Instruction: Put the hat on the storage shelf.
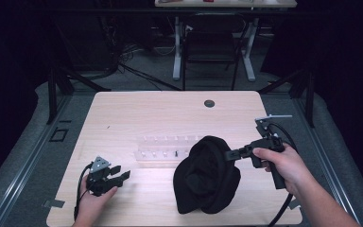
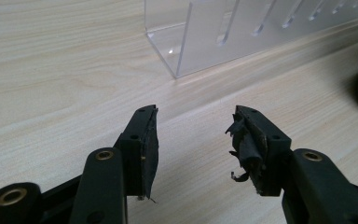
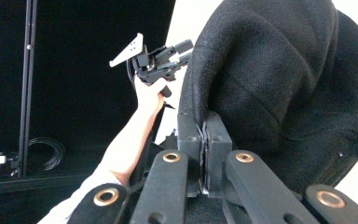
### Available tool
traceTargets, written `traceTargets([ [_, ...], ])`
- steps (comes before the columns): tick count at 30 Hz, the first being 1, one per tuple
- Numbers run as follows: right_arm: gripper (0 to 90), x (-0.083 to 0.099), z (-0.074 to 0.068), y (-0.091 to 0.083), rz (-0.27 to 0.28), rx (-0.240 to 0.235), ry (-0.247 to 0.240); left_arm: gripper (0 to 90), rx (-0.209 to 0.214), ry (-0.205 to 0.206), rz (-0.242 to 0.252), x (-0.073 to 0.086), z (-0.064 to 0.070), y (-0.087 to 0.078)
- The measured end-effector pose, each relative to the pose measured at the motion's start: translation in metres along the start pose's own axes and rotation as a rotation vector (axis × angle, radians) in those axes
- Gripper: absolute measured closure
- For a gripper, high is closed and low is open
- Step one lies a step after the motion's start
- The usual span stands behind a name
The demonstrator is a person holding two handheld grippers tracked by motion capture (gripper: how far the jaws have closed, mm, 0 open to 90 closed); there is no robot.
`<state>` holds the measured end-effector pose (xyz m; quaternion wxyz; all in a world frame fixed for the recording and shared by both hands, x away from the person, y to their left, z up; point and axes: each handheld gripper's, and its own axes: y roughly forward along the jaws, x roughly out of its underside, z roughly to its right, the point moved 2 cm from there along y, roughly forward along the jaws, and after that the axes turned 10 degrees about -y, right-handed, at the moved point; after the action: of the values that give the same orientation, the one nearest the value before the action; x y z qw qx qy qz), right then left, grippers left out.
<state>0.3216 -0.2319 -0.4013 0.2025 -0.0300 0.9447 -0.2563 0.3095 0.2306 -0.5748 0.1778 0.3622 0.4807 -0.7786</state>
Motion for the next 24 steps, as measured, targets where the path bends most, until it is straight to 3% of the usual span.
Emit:
traceTargets([
  [24,88.3,-0.008,-0.017,-0.02,0.071,-0.005,-0.022,50.4,-0.001,0.006,-0.016,0.0,0.0,0.0],
])
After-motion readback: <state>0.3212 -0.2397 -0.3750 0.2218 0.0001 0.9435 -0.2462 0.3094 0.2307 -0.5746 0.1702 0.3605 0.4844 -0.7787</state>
